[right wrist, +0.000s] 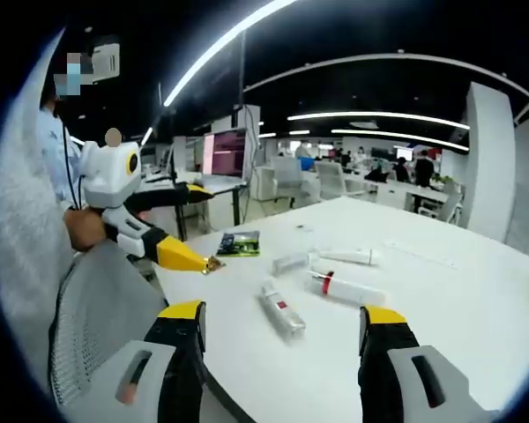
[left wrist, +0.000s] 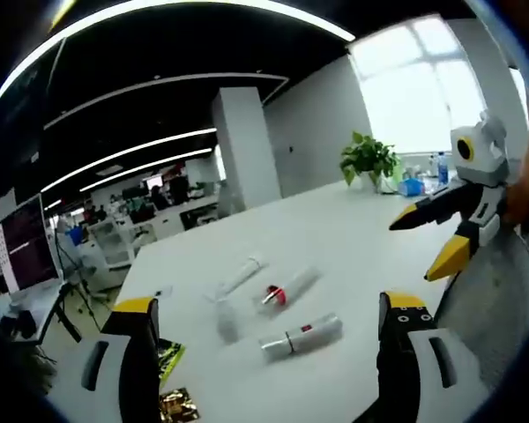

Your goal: Arrange the skincare products in the storage area until every visible bottle or jar stands upright without overlapping.

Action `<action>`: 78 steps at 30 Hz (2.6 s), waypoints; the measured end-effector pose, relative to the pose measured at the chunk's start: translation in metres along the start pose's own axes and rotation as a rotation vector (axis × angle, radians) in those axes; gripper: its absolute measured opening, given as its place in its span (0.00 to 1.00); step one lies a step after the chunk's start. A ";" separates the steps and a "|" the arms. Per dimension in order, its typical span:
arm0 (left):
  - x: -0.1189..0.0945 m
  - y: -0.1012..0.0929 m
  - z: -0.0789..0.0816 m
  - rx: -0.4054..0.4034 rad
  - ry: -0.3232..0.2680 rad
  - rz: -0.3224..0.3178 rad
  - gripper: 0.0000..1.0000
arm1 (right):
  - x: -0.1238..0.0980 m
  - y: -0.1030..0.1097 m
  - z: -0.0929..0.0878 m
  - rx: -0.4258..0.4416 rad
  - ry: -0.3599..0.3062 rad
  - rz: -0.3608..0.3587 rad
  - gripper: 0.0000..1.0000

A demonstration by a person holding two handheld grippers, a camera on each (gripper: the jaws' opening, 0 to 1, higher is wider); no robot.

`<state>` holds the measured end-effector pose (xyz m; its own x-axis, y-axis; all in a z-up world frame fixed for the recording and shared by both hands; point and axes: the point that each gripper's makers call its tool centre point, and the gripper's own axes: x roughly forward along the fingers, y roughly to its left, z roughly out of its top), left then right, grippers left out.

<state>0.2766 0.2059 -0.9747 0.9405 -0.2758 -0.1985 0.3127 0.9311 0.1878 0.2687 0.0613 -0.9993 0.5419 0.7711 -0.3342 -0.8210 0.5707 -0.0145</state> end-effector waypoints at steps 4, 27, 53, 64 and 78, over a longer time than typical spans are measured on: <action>0.000 0.000 0.004 -0.039 -0.024 -0.006 0.99 | 0.000 -0.009 -0.003 -0.049 0.014 -0.053 0.69; 0.003 -0.004 -0.001 0.012 -0.005 -0.014 0.97 | 0.007 -0.013 0.006 0.016 -0.048 -0.029 0.78; 0.002 -0.011 -0.002 0.050 0.000 -0.046 0.96 | 0.003 -0.029 0.000 -0.100 -0.001 -0.117 0.90; 0.001 -0.018 -0.007 0.090 0.023 -0.099 0.82 | 0.004 -0.027 0.000 -0.093 0.000 -0.110 0.87; 0.000 -0.013 -0.008 0.123 0.033 -0.107 0.53 | 0.003 -0.038 0.009 -0.042 -0.023 -0.123 0.88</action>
<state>0.2715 0.1953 -0.9848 0.8967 -0.3618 -0.2549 0.4266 0.8600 0.2802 0.3028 0.0446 -0.9915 0.6424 0.7028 -0.3056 -0.7547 0.6494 -0.0931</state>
